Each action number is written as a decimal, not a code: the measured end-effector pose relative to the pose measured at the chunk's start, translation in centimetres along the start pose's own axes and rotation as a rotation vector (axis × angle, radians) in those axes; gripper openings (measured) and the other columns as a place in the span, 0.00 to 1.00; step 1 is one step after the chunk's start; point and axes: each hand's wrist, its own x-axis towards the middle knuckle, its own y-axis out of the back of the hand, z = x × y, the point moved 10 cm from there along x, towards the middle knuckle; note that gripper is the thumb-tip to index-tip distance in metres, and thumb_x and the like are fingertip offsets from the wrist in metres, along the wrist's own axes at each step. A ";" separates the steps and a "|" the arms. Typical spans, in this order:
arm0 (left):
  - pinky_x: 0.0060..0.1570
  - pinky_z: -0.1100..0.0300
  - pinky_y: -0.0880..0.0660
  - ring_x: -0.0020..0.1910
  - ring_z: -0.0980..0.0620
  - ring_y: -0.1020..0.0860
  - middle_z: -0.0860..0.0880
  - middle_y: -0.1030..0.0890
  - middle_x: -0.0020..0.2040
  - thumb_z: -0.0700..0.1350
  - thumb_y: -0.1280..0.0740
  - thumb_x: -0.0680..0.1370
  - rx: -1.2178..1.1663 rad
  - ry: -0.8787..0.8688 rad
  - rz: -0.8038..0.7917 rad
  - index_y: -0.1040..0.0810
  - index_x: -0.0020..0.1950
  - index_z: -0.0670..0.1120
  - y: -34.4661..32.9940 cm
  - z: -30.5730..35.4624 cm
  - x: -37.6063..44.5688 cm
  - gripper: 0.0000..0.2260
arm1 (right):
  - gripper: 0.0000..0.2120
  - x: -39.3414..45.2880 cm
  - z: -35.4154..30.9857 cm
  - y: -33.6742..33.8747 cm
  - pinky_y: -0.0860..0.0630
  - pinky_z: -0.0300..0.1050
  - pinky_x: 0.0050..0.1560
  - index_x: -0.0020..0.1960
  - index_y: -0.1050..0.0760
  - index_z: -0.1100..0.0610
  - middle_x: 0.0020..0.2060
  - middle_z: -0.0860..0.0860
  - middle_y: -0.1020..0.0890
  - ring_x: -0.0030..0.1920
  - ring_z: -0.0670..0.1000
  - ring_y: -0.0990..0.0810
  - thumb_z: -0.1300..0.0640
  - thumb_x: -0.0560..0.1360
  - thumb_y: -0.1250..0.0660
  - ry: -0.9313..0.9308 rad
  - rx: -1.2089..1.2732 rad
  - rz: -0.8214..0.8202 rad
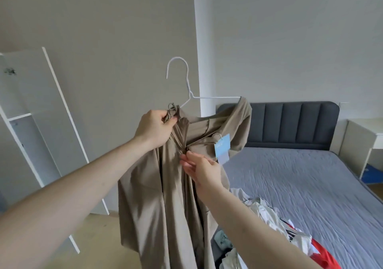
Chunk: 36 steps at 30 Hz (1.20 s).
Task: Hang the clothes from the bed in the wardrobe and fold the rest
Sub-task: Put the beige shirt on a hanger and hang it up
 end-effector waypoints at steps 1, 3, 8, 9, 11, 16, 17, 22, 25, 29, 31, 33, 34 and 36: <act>0.27 0.61 0.41 0.25 0.55 0.36 0.52 0.36 0.23 0.50 0.31 0.81 -0.020 0.014 0.028 0.35 0.30 0.45 0.0 -0.3 -0.1 0.23 | 0.02 0.0 0.5 0.3 0.15 0.39 0.39 0.49 0.19 0.67 0.40 0.60 0.13 0.34 0.51 0.14 0.68 0.77 0.29 -0.040 0.004 0.014; 0.28 0.63 0.40 0.26 0.54 0.36 0.51 0.35 0.23 0.49 0.30 0.80 -0.057 0.046 0.094 0.33 0.30 0.42 0.5 -0.8 -0.1 0.22 | 0.03 0.0 1.8 1.4 0.18 0.39 0.32 0.48 0.18 0.68 0.37 0.59 0.13 0.31 0.50 0.15 0.67 0.77 0.28 -0.120 -0.046 0.049; 0.27 0.66 0.39 0.30 0.49 0.35 0.49 0.34 0.25 0.51 0.29 0.79 -0.064 0.070 0.172 0.30 0.33 0.39 3.0 -1.5 1.2 0.22 | 0.05 0.8 4.3 5.2 0.25 0.39 0.31 0.46 0.16 0.67 0.36 0.56 0.15 0.30 0.49 0.20 0.64 0.75 0.28 -0.159 -0.179 0.088; 0.27 0.64 0.39 0.30 0.48 0.36 0.49 0.34 0.26 0.52 0.29 0.79 -0.054 0.067 0.150 0.29 0.34 0.38 3.0 -1.4 1.3 0.22 | 0.05 1.0 4.4 5.5 0.24 0.39 0.32 0.46 0.16 0.65 0.35 0.54 0.14 0.30 0.48 0.19 0.63 0.75 0.28 -0.155 -0.223 0.083; 0.31 0.58 0.38 0.32 0.48 0.36 0.48 0.33 0.27 0.53 0.30 0.79 -0.047 0.062 0.108 0.27 0.36 0.37 2.7 -1.4 1.4 0.22 | 0.04 1.3 4.3 6.2 0.22 0.38 0.32 0.46 0.16 0.63 0.35 0.53 0.14 0.31 0.47 0.18 0.62 0.75 0.28 -0.152 -0.313 0.091; 0.29 0.59 0.40 0.31 0.46 0.36 0.48 0.35 0.27 0.51 0.30 0.80 0.007 0.039 0.036 0.33 0.32 0.41 2.1 -1.8 0.6 0.23 | 0.03 1.6 2.1 8.1 0.21 0.39 0.31 0.47 0.17 0.59 0.36 0.53 0.13 0.31 0.47 0.16 0.61 0.76 0.30 -0.120 -0.511 0.093; 0.30 0.59 0.39 0.30 0.46 0.36 0.48 0.35 0.26 0.51 0.30 0.80 0.036 0.019 0.014 0.33 0.32 0.41 2.0 -1.7 0.5 0.23 | 0.04 1.3 1.6 8.1 0.20 0.39 0.32 0.48 0.17 0.58 0.37 0.53 0.13 0.33 0.47 0.16 0.59 0.76 0.29 -0.130 -0.592 0.050; 0.33 0.55 0.36 0.30 0.46 0.35 0.49 0.35 0.26 0.52 0.31 0.81 0.061 -0.011 -0.003 0.29 0.33 0.40 3.4 -1.3 1.2 0.22 | 0.25 -0.1 -3.1 8.4 0.23 0.40 0.31 0.51 0.16 0.57 0.43 0.51 0.11 0.40 0.49 0.12 0.36 0.68 0.26 -0.123 -0.925 -0.132; 0.34 0.54 0.37 0.32 0.46 0.35 0.48 0.33 0.27 0.53 0.31 0.81 0.044 -0.016 -0.004 0.23 0.37 0.38 4.3 -0.9 1.8 0.20 | 0.34 0.9 -9.5 9.6 0.27 0.38 0.28 0.52 0.17 0.56 0.43 0.49 0.12 0.35 0.45 0.14 0.29 0.60 0.24 0.116 -0.784 0.118; 0.35 0.54 0.38 0.31 0.50 0.36 0.53 0.33 0.25 0.52 0.30 0.80 -0.003 -0.048 -0.068 0.25 0.31 0.45 4.1 0.0 2.3 0.20 | 0.44 3.7 -12.0 9.1 0.23 0.39 0.32 0.73 0.34 0.49 0.52 0.46 0.19 0.47 0.47 0.15 0.30 0.66 0.24 0.170 -0.808 0.221; 0.36 0.53 0.38 0.32 0.49 0.36 0.52 0.32 0.27 0.52 0.30 0.81 -0.004 -0.072 -0.105 0.24 0.33 0.43 3.7 0.3 2.6 0.20 | 0.32 5.9 -11.9 8.6 0.25 0.38 0.31 0.63 0.26 0.55 0.50 0.51 0.17 0.43 0.46 0.17 0.33 0.71 0.25 0.170 -0.840 0.203; 0.37 0.53 0.38 0.34 0.49 0.35 0.48 0.30 0.29 0.54 0.30 0.81 0.028 -0.088 -0.125 0.22 0.37 0.40 3.9 0.0 2.9 0.20 | 0.16 7.1 -13.3 8.6 0.27 0.37 0.27 0.48 0.21 0.54 0.45 0.54 0.14 0.34 0.45 0.17 0.41 0.77 0.28 0.253 -0.800 0.232; 0.37 0.53 0.38 0.33 0.49 0.35 0.49 0.31 0.28 0.54 0.30 0.81 0.045 -0.092 -0.120 0.24 0.36 0.41 4.4 -0.4 3.0 0.20 | 0.12 7.2 -14.5 8.9 0.27 0.37 0.26 0.45 0.20 0.53 0.42 0.54 0.14 0.32 0.44 0.17 0.45 0.80 0.31 0.316 -0.762 0.266; 0.34 0.53 0.41 0.29 0.53 0.39 0.53 0.37 0.25 0.57 0.31 0.80 0.084 -0.103 -0.104 0.31 0.32 0.45 5.7 -1.5 3.1 0.23 | 0.11 6.9 -17.3 10.3 0.27 0.36 0.25 0.46 0.17 0.51 0.41 0.52 0.14 0.31 0.46 0.16 0.50 0.82 0.35 0.426 -0.674 0.343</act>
